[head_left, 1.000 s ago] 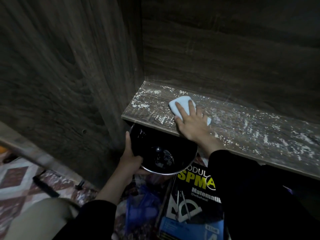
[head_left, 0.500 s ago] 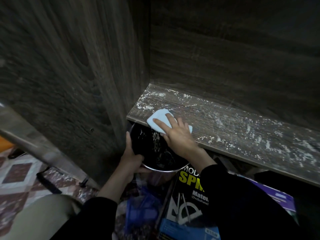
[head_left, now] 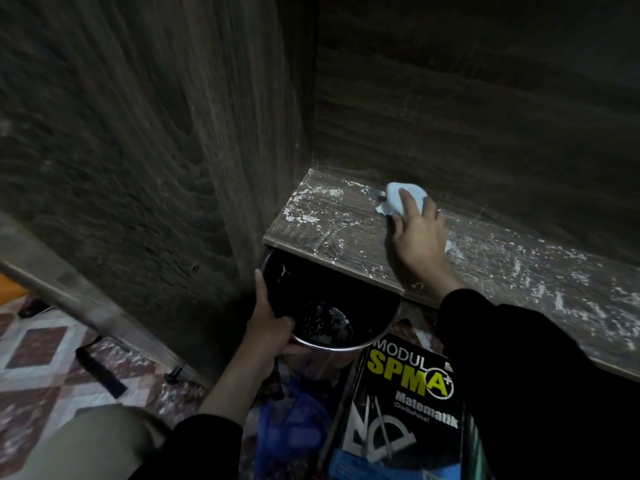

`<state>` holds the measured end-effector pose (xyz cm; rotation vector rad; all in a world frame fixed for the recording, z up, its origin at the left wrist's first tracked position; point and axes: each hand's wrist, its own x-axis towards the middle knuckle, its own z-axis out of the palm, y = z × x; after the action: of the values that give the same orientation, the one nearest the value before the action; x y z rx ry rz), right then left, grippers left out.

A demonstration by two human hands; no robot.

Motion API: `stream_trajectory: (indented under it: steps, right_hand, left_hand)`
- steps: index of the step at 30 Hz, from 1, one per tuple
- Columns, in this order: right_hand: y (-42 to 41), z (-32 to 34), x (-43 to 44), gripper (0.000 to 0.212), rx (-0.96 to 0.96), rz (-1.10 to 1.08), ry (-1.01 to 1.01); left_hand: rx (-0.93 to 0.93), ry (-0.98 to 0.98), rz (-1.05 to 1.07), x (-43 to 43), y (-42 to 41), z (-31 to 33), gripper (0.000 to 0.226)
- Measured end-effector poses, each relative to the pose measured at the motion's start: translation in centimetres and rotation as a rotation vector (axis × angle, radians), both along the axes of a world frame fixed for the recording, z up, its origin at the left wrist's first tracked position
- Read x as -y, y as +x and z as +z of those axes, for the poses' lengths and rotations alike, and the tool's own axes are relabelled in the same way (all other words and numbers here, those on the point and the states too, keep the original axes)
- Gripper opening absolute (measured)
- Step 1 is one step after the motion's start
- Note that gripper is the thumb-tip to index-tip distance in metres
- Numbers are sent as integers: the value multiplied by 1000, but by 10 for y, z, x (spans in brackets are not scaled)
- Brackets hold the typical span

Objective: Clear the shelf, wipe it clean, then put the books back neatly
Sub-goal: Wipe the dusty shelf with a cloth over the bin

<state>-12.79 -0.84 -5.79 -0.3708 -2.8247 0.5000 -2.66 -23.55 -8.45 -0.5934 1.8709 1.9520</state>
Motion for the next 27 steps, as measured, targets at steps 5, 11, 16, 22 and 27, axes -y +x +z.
stream_trajectory:
  steps: [5, 11, 16, 22, 27]
  right_hand:
    - [-30, -4, 24, 56, 208, -75, 22]
    - [-61, -2, 76, 56, 267, 27, 67]
    - [-82, 9, 91, 53, 300, 334, 77]
    - [-98, 21, 82, 55, 342, 526, 24]
    - [-97, 23, 75, 55, 382, 641, -51]
  left_hand:
    - [3, -21, 4, 2, -4, -2, 106]
    - [-8, 5, 7, 4, -4, -1, 104]
    - [-7, 16, -15, 4, -4, 1, 103]
    - [-7, 6, -27, 0, -6, 4, 103]
    - [-14, -31, -5, -1, -9, 3, 101]
